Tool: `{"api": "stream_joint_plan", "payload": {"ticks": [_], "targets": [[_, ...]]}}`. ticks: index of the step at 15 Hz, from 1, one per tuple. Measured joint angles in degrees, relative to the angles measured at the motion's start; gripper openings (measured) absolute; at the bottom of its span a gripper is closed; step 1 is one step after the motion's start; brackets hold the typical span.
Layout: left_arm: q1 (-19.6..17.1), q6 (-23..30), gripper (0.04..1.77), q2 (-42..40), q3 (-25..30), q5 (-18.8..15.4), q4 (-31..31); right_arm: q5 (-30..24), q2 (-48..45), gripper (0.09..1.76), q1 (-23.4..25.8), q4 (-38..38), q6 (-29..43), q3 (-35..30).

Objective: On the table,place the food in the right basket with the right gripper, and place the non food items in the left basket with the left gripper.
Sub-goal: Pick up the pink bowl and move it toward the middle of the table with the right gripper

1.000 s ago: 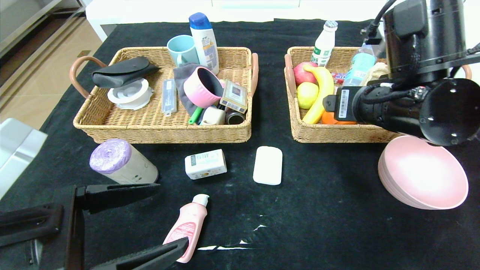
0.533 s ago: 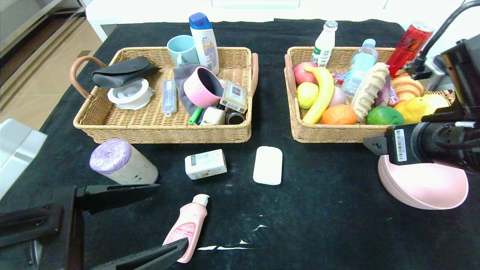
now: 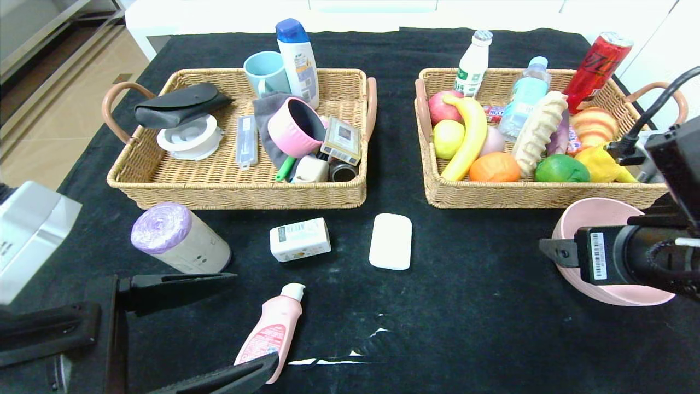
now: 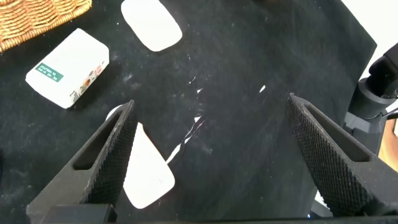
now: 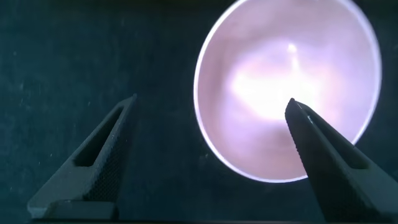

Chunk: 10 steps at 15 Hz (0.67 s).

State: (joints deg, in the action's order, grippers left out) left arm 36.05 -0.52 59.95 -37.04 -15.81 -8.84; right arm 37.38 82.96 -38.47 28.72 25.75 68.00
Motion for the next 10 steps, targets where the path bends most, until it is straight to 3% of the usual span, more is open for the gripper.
{"api": "stream_joint_plan", "payload": {"ticks": [10], "targets": [[0.8,0.1,1.72,0.5,0.3,0.1,-0.1,-2.5,5.8,1.70,6.0,-2.6,3.6,-2.5]]}}
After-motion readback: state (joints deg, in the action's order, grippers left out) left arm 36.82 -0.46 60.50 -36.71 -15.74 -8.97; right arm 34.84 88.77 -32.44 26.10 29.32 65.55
